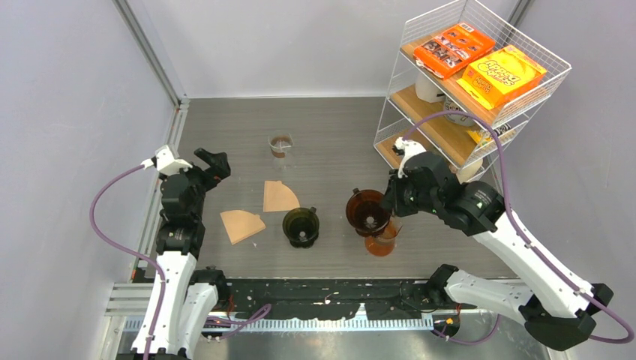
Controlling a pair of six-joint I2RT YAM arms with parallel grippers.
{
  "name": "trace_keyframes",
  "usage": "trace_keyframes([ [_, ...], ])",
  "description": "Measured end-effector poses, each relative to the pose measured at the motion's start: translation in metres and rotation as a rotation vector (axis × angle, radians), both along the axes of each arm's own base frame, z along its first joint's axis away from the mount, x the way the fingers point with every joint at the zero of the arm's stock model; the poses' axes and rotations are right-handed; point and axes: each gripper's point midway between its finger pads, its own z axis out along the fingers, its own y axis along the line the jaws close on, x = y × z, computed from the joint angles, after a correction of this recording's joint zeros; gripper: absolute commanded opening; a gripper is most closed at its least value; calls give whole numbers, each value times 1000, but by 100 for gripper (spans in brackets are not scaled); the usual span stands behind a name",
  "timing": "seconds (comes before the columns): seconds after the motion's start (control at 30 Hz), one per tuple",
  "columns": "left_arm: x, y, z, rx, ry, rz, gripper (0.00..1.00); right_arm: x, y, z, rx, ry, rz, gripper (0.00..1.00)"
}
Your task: Place the coffee filter in the dripper
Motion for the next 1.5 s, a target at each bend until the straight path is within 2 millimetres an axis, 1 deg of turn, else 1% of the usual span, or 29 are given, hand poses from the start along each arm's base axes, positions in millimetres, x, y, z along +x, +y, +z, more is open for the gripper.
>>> trace_keyframes([
  [0.1,0,-1,0,-3,0,-6,99,1,-16,-3,-14,-4,-74,5],
  [0.23,0,-2,0,-12,-1,-7,99,6,-34,-11,-27,14,-168,5],
  [0.4,0,-2,0,-18,-2,-9,99,10,-49,-29,-37,56,-246,5],
  [0.53,1,-3,-2,-19,7,-13,99,8,-52,-39,-37,86,-259,5],
  [0.63,3,-4,-5,-20,16,-16,99,8,-54,-43,-15,90,-278,6],
  [0.8,3,-5,-6,-21,20,-22,99,8,-58,-44,18,87,-308,11],
  [1.03,3,-5,-6,-21,20,-23,99,10,-59,-47,28,90,-326,24],
  [1.23,3,-5,-6,-21,20,-23,99,8,-61,-54,20,105,-338,27],
  [1.4,3,-5,-6,-22,19,-24,99,7,-62,-54,21,103,-343,32],
  [1.5,3,-5,-6,-22,20,-23,99,6,-64,-54,15,103,-349,32],
])
